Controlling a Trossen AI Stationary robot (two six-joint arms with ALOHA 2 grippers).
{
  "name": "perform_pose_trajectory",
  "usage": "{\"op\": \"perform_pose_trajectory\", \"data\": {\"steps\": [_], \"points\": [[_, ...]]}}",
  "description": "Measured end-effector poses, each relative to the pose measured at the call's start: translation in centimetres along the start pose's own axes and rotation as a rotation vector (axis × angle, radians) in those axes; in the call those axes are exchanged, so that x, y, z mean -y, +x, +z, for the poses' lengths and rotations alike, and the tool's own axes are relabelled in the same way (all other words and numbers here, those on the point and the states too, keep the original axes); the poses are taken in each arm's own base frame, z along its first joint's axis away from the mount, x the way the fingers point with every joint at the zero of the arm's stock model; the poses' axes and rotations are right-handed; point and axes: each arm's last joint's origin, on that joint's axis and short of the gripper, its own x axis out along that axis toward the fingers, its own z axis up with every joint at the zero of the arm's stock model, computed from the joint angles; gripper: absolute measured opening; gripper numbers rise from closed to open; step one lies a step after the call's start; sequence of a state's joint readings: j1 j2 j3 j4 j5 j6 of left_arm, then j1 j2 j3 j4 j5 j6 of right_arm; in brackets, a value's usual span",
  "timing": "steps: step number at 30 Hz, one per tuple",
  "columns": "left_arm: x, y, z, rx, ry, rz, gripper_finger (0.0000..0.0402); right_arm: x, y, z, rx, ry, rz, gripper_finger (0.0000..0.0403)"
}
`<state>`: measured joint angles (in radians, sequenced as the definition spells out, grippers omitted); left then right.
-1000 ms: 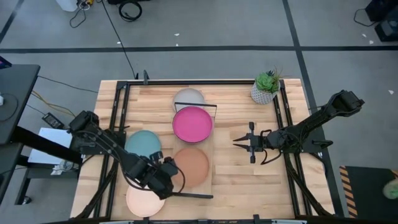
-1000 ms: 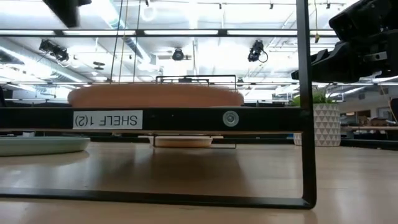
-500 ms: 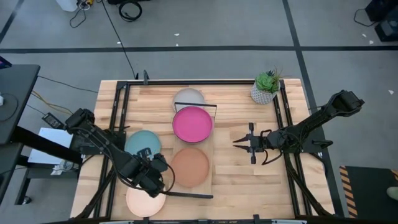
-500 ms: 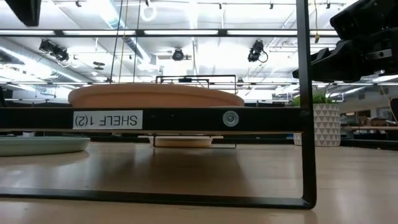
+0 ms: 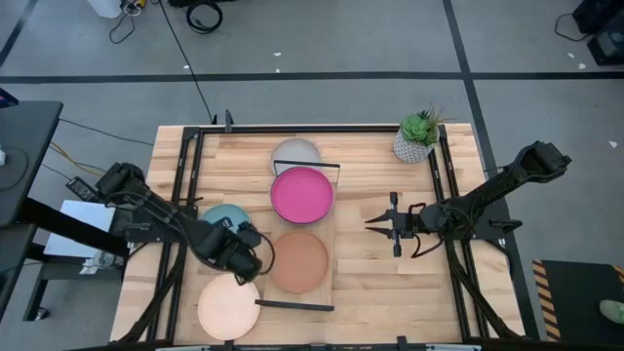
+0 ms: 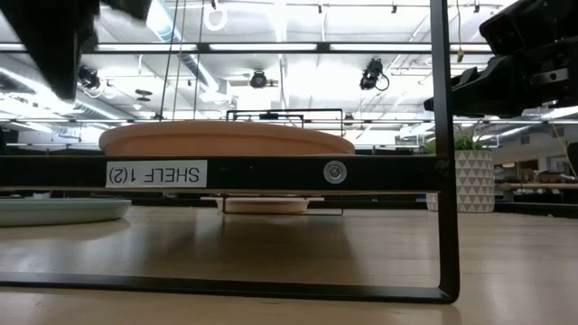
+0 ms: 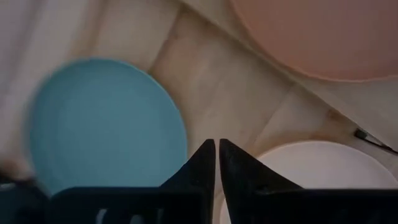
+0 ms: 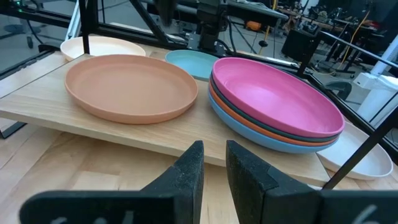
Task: Place and stack plates onto a shelf
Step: Stack the light blue plate on top of the light brown plate
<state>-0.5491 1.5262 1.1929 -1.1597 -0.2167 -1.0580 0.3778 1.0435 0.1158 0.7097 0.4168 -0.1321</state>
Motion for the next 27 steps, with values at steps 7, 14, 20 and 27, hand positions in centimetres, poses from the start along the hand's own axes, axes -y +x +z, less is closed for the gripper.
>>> {"op": "perform_pose_trajectory", "data": {"steps": [7,14,20,27], "points": [[-4.2,4.2,-0.7,-0.052,-0.186,-0.079,0.0021,0.0,0.0,-0.1,-0.006,-0.003,0.0,0.0074],[-4.3,6.8,-0.8,-0.079,-0.267,-0.141,0.0059,-0.1,0.0,0.0,0.001,-0.008,0.02,0.0074],[-3.8,8.1,-0.5,-0.057,-0.254,-0.091,0.0135,-0.1,0.0,0.0,0.007,-0.02,0.026,0.0074],[-3.3,9.9,-0.8,-0.097,-0.181,-0.022,0.0158,-0.1,0.0,0.0,0.008,-0.025,0.025,0.0074]]}}
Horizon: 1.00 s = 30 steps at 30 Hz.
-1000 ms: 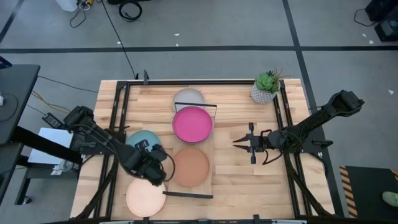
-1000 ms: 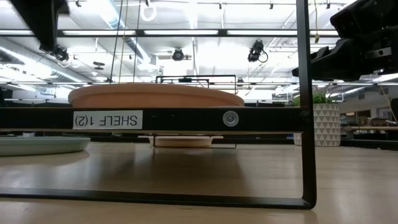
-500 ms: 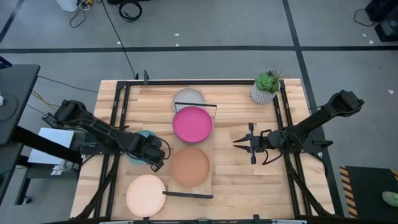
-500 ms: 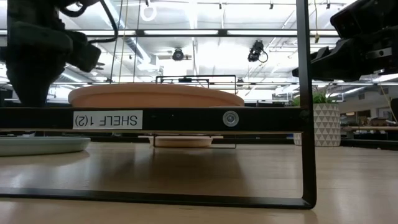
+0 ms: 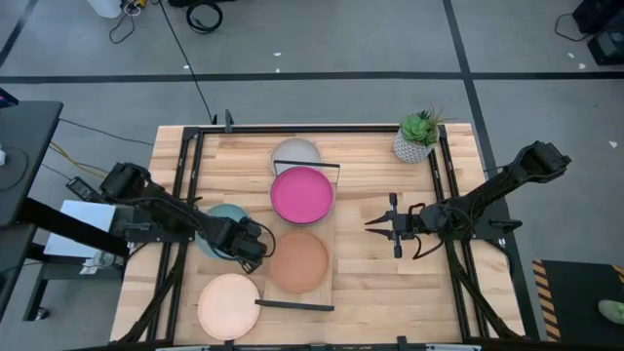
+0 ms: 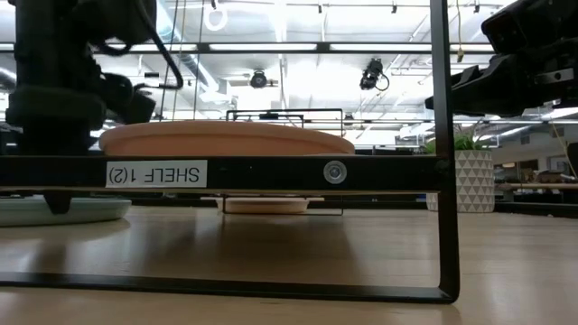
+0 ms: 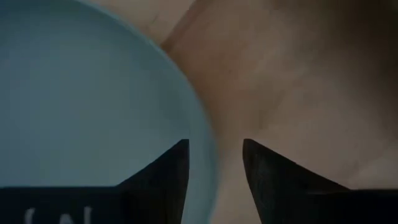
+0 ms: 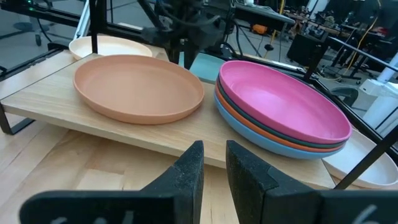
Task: Place and stack plates onto a shelf
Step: Stack the light blue plate on top of the light brown plate
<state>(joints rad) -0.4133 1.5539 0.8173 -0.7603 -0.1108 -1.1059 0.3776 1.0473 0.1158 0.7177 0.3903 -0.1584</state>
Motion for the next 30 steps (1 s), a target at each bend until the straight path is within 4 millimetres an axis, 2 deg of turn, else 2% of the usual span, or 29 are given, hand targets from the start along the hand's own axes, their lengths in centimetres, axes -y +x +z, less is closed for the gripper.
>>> {"op": "perform_pose_trajectory", "data": {"steps": [5,9,11,14,18,23,27,30], "points": [[0.1,0.9,0.0,-0.013,0.023,0.042,0.0133,0.0,0.0,0.0,0.0,0.004,0.0,0.0074],[0.1,1.0,-0.1,-0.037,0.041,0.035,0.0072,0.0,0.0,0.0,-0.002,0.025,0.0,0.0074],[0.2,0.6,-0.1,-0.049,0.04,0.03,0.0028,0.0,0.0,-0.1,-0.007,0.028,0.001,0.0074],[0.4,-1.0,0.3,-0.05,0.05,0.019,0.0016,0.0,0.0,-0.1,-0.014,0.025,0.002,0.0074],[1.0,-5.2,1.2,-0.035,0.089,-0.01,0.0016,0.0,0.0,-0.1,-0.014,0.025,0.002,0.0074],[2.9,-12.1,2.2,0.069,0.226,-0.208,0.0016,0.0,0.0,-0.1,-0.014,0.029,0.002,0.0074],[4.8,-17.1,1.5,0.213,0.525,-0.338,0.0016,0.0,0.0,-0.1,-0.015,0.029,0.002,0.0074],[5.6,-18.8,0.2,0.342,0.797,-0.321,0.0017,0.0,0.0,-0.1,-0.014,0.029,0.004,0.0074]]}}
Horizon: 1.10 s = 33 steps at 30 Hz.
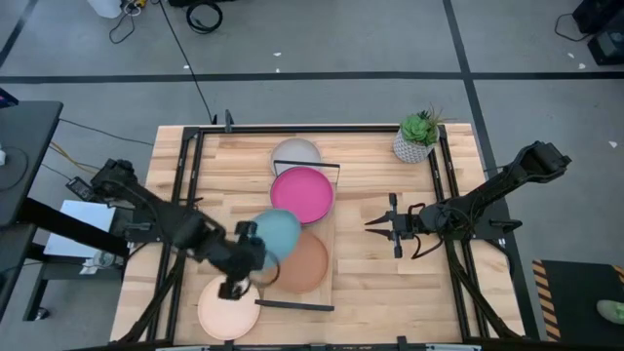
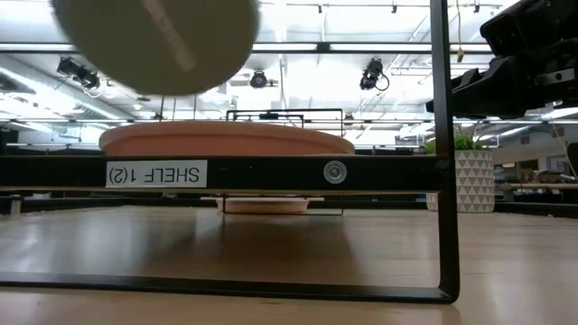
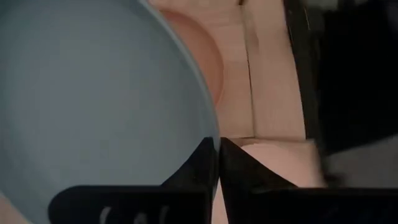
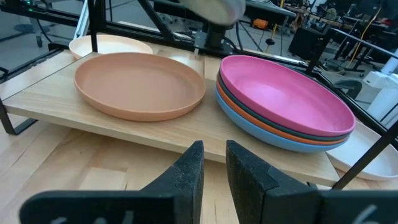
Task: Place and stack plates onto a shelf
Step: Stack the light blue plate on top of the light brown plate
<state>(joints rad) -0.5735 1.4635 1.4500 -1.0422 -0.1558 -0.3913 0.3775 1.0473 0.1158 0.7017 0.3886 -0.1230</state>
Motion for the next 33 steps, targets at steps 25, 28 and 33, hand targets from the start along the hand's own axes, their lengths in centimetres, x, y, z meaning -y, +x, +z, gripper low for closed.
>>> {"op": "perform_pose_trajectory", "data": {"steps": [25,28,33], "points": [[0.5,6.5,-5.1,-0.135,1.018,0.122,0.0015,0.0,0.0,0.2,0.025,0.021,0.022,0.0074],[0.0,7.0,-4.7,-0.106,1.068,0.1,0.0015,0.0,0.0,0.2,0.025,0.042,0.022,0.0074],[-0.9,7.9,-4.0,-0.026,1.12,0.056,0.0015,0.0,0.0,0.2,0.024,0.077,0.022,0.0074]]}}
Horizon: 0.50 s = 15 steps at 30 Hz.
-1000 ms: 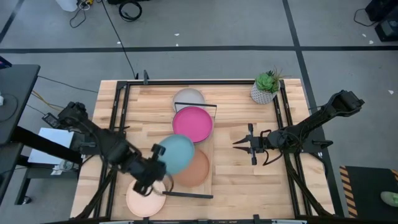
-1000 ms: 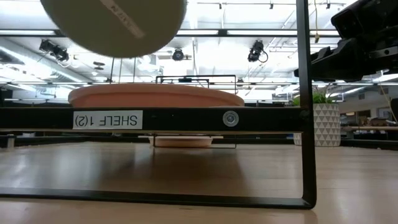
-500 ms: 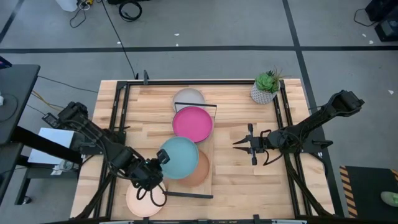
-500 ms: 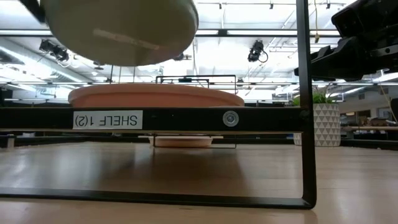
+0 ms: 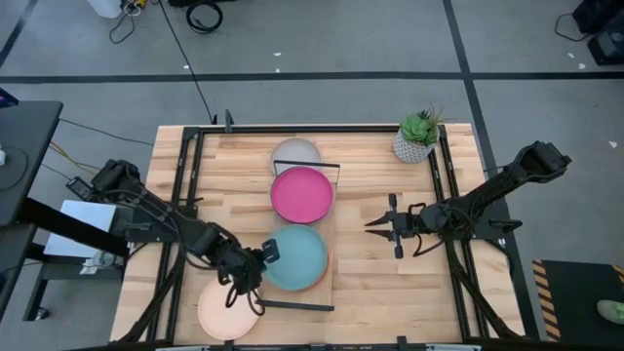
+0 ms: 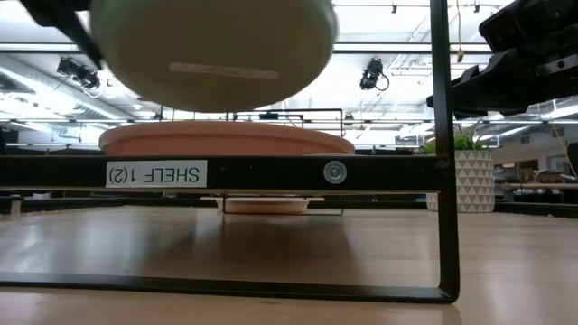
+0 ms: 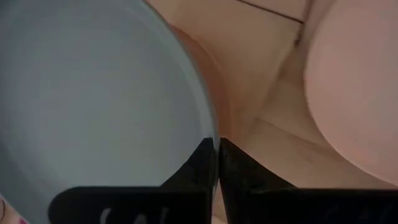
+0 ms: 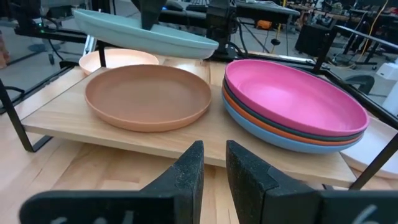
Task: Place and stack plates onto a shelf
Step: Stack the light blue plate on top of the light brown plate
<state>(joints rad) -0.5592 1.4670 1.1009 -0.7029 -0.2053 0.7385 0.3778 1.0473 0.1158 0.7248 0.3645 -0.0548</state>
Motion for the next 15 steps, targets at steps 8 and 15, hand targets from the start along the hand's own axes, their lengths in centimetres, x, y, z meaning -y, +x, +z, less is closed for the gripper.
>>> {"op": "perform_pose_trajectory", "data": {"steps": [8,15], "points": [[-0.5,1.6,-0.5,0.101,-0.035,0.01,0.0016,0.0,0.0,-0.1,-0.008,0.006,0.001,0.0074],[0.0,3.9,-0.3,0.054,-0.019,-0.038,0.0016,0.0,0.0,-0.1,-0.007,-0.001,0.001,0.0074]]}}
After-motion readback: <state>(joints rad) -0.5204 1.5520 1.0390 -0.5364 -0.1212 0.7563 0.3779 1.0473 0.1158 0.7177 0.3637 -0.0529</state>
